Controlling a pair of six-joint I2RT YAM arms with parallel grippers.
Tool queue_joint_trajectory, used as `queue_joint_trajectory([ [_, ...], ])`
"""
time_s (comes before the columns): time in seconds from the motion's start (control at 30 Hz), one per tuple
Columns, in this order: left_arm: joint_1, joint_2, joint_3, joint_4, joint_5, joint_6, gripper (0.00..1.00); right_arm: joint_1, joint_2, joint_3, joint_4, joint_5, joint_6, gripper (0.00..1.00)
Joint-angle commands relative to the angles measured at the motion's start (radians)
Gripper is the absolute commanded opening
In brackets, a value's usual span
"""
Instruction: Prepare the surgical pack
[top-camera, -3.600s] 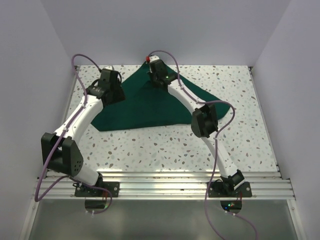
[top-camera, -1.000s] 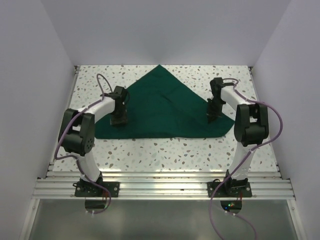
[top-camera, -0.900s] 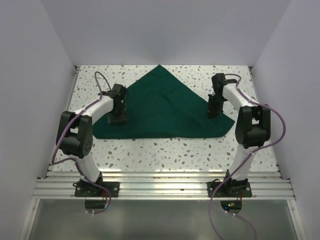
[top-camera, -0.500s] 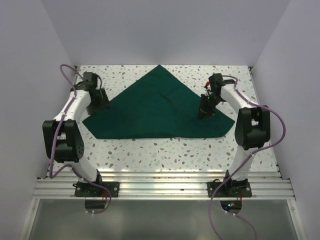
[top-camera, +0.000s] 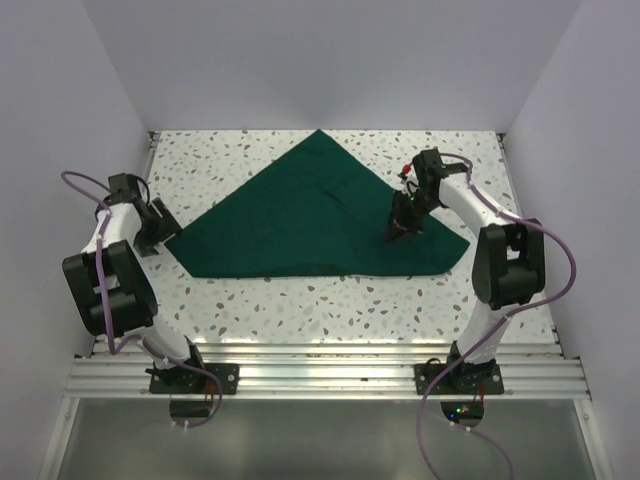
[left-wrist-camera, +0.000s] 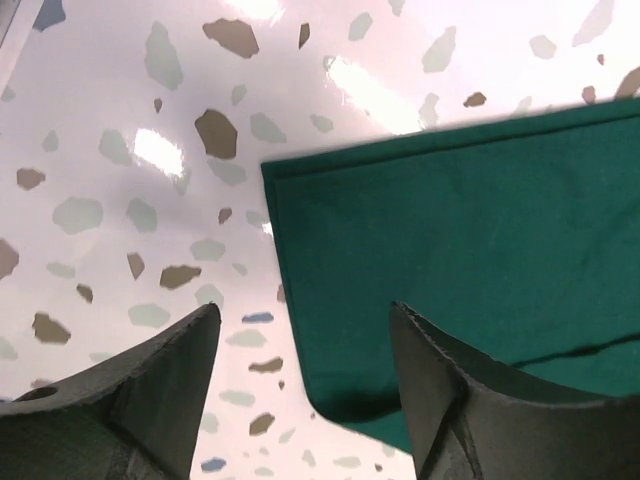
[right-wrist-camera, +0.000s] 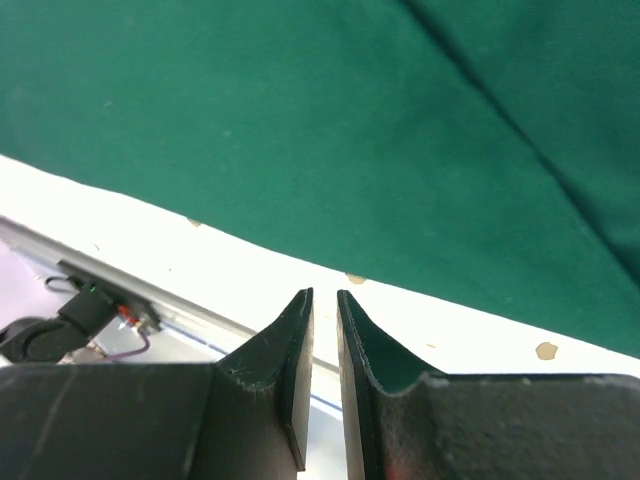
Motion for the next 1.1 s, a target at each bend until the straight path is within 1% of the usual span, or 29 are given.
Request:
queue_joint_trajectory([
  [0.0,0.015,0.038,-0.048,0.137,0.038,0.044,0.71,0.006,-0.075,-0.018,0.013,-0.064,0.001,0.20],
  [0.13,0.017,0.037,-0.098,0.264,0.044,0.070,0.72,0.006,-0.089,-0.041,0.021,-0.070,-0.001,0.19],
  [0.23,0.017,0.080,-0.084,0.292,0.053,0.076,0.71,0.006,-0.078,-0.047,0.027,-0.080,-0.001,0.18],
  [0.43,0.015,0.143,-0.069,0.301,-0.006,0.113,0.70,0.006,-0.055,-0.029,0.026,-0.093,0.001,0.17],
  [0.53,0.015,0.170,-0.070,0.316,-0.007,0.128,0.69,0.008,-0.055,-0.035,0.024,-0.087,-0.002,0.17],
  [0.6,0.015,0.189,-0.069,0.325,0.028,0.131,0.69,0.006,-0.056,-0.035,0.018,-0.080,-0.007,0.17],
  [0.73,0.012,0.212,-0.065,0.336,0.078,0.110,0.64,0.006,-0.063,-0.032,0.010,-0.063,-0.013,0.17],
  [0.93,0.004,0.227,-0.044,0.318,0.115,0.116,0.59,0.008,-0.063,-0.018,0.007,-0.053,-0.014,0.17],
  [1.07,0.000,0.203,-0.073,0.312,0.133,0.116,0.56,0.006,-0.064,-0.014,-0.001,-0.041,-0.019,0.17],
])
